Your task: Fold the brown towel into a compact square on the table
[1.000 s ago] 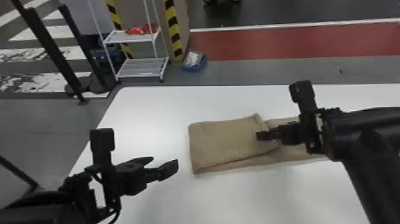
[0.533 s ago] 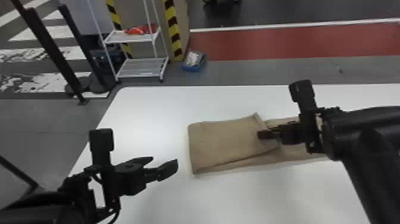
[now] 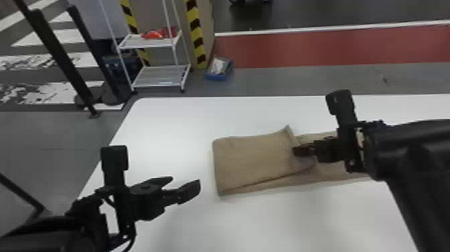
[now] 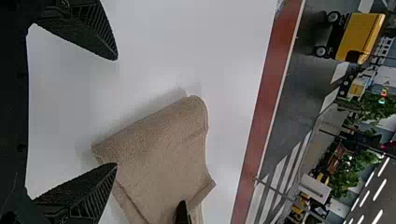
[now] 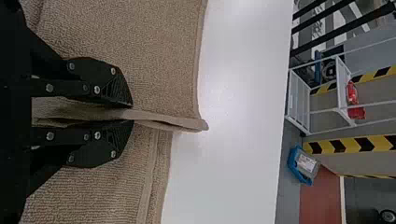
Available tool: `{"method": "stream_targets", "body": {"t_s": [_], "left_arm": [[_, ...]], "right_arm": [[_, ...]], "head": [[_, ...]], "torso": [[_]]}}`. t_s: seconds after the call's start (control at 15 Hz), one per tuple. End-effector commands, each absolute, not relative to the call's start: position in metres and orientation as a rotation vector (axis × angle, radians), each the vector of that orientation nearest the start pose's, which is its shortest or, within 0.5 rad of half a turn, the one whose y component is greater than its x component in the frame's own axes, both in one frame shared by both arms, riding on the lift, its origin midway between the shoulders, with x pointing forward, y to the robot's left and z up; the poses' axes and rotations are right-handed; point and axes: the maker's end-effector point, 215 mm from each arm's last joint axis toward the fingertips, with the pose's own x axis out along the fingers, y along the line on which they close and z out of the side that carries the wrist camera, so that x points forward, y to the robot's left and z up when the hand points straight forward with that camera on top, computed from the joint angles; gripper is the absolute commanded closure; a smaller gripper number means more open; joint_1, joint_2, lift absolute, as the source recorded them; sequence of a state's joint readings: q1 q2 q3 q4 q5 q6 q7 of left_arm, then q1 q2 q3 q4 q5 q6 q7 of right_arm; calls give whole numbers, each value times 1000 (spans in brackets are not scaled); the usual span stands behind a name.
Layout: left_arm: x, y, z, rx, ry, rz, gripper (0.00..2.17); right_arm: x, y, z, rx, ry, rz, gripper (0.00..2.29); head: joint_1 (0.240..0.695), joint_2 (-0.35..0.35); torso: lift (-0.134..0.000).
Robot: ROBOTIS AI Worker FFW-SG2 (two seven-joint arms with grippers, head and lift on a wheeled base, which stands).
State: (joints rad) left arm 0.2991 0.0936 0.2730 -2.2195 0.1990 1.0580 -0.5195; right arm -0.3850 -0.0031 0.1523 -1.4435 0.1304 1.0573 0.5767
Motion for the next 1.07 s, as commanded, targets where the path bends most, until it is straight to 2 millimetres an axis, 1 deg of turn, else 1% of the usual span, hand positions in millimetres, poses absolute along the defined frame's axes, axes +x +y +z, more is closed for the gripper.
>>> {"method": "stream_targets", "body": {"t_s": [0.0,0.33,0.6,0.73,0.8,0.87,0.93,1.0], "left_arm": [[424,242,-412,-247,639,-349,70],[424,244,-413,-249,640,-347,76],[424,245,-413,-250,640,-347,80],[424,246,-412,-249,638,-347,80],[424,247,-412,-250,637,-349,80],[424,248,-411,-251,634,-347,80],[424,250,-410,-253,633,-344,80],[426,251,-409,-252,629,-343,80]], "right_arm": [[580,-82,-449,21,823,579,1001],[577,-79,-444,39,807,589,1001],[573,-79,-447,42,815,591,1001],[571,-80,-443,42,810,589,1004],[569,-78,-435,46,803,593,1004],[567,-76,-422,52,788,597,1001],[561,-70,-400,76,756,624,1001],[557,-69,-383,103,728,634,1004]], "head": [[695,171],[695,175],[695,178],[695,179],[695,179],[695,180],[695,182],[695,186]], "torso": [[-123],[-123],[-123],[-123],[-123],[-123],[-123],[-123]]}}
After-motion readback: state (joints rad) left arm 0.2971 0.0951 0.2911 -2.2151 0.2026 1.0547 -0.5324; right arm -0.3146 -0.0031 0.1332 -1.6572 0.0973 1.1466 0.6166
